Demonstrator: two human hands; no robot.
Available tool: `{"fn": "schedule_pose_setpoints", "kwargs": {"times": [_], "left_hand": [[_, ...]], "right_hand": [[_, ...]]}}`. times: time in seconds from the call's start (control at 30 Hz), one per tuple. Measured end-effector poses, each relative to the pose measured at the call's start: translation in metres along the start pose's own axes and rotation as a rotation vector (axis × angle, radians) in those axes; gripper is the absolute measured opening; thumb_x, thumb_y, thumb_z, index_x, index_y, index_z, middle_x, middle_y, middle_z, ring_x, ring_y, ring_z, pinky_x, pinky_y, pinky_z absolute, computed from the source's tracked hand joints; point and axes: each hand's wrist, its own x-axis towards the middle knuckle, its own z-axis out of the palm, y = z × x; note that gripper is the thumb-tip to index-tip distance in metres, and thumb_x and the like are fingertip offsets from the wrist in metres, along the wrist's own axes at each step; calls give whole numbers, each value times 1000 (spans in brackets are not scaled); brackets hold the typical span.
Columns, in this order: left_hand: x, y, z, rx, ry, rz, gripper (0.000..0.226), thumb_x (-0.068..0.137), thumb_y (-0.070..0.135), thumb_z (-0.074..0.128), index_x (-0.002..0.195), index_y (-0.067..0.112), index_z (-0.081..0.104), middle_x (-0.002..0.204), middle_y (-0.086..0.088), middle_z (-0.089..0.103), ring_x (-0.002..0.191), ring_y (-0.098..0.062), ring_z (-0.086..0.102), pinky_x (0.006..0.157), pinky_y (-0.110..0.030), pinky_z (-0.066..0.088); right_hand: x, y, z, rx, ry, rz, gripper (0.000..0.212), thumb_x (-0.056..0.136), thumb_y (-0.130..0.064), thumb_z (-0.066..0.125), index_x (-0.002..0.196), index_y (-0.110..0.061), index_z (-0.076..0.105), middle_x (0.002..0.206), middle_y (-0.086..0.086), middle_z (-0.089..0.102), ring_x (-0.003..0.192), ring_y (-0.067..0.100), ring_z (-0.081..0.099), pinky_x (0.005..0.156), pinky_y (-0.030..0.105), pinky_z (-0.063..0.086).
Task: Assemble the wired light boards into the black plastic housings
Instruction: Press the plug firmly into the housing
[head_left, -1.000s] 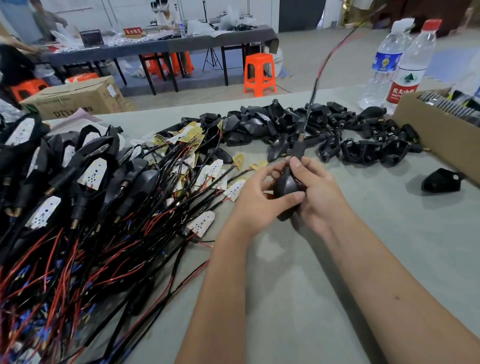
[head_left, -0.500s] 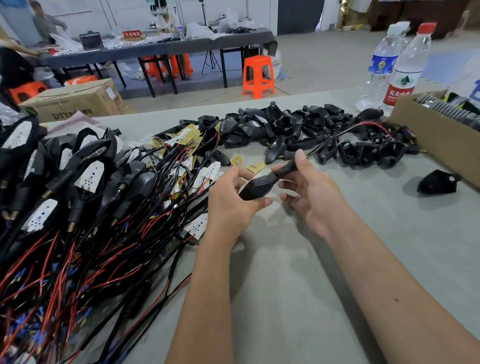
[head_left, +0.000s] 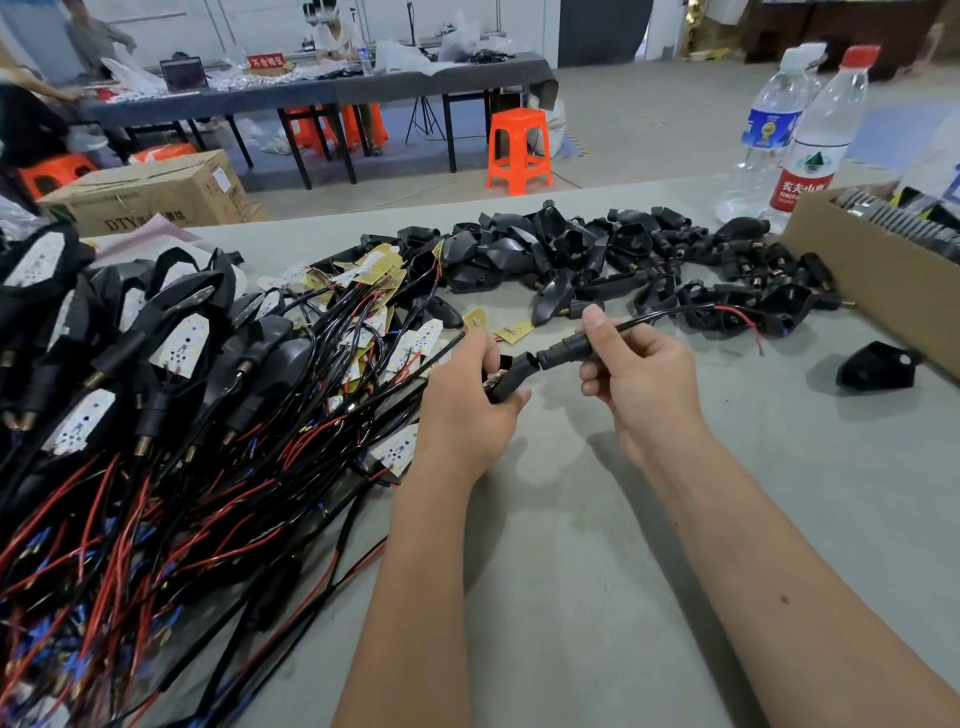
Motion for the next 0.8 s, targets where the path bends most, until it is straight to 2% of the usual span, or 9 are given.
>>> {"fn": "schedule_pose_setpoints", "kwargs": {"times": [0.07, 0.27, 0.43, 0.6, 0.8], "left_hand": [[-1, 2, 0, 63, -1, 13, 47, 80, 10, 77, 82, 25, 32, 68, 7, 42, 61, -16, 32, 57, -36, 31], [2, 11, 4, 242, 56, 24, 37, 84, 7, 68, 88, 23, 35, 75, -1, 54, 72, -33, 50, 64, -46, 44], [3, 16, 6, 311, 87, 15, 34, 80, 2, 64, 90, 22, 38, 77, -2, 57, 76, -34, 53, 65, -45, 44], [1, 20, 4, 372, 156, 44, 39, 65, -7, 57, 87, 21, 40, 68, 9, 40, 71, -30, 46, 62, -37, 28], [-1, 23, 5, 350, 131, 6, 41, 67, -10, 56, 88, 22, 39, 70, 9, 41, 73, -28, 46, 66, -39, 36]], "right_hand": [[-2, 0, 1, 7, -8, -21, 21, 90, -25, 79, 83, -7, 72, 67, 5, 68, 52, 11, 58, 49, 21, 49], [-3, -2, 2, 42, -65, -15, 9, 89, -16, 79, 85, -9, 75, 67, 3, 71, 55, 11, 63, 56, 20, 54], [-3, -1, 1, 20, -100, -11, 5, 86, -15, 81, 86, -11, 77, 69, 3, 72, 58, 13, 64, 59, 21, 55], [-3, 2, 1, 16, -84, 23, 10, 85, -16, 81, 88, -7, 76, 69, 4, 72, 59, 13, 65, 59, 20, 56], [-7, 8, 5, -19, -94, -3, 6, 87, -13, 82, 82, -13, 79, 72, 7, 73, 60, 15, 67, 60, 21, 56]]}}
